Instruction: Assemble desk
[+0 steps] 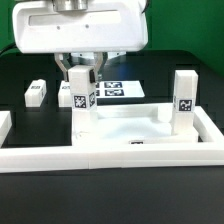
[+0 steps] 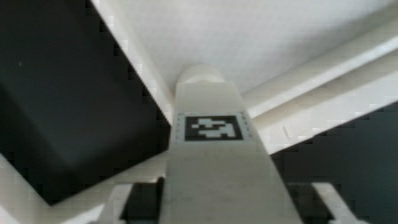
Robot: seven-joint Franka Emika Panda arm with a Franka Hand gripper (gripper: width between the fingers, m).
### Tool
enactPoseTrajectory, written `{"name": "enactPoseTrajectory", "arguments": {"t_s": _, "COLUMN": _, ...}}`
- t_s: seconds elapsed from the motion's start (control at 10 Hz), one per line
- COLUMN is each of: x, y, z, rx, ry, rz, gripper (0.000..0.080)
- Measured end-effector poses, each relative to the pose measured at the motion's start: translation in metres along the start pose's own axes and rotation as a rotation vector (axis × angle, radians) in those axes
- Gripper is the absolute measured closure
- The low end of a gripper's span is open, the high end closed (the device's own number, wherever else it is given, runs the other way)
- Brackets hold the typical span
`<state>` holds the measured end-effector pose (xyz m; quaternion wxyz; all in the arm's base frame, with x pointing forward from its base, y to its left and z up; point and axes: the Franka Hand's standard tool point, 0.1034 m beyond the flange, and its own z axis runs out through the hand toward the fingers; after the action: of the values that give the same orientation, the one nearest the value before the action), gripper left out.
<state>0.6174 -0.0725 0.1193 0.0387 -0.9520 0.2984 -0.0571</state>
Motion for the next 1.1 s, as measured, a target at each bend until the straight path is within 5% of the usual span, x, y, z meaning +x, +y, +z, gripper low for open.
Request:
{"name": "enactPoseTrajectory", "arguments": {"t_s": 0.2, "x": 0.0047, "y": -0.0079, "z": 0.0019, "rx": 0.001, "ry": 0.021, "rz": 0.179, "gripper": 0.0512}}
{"name": "enactPoseTrajectory", "arguments": {"t_s": 1.1, "x": 0.0047, "y": -0.0079, "z": 0.0019, "rx": 0.001, "ry": 0.021, "rz": 0.179, "gripper": 0.0511}}
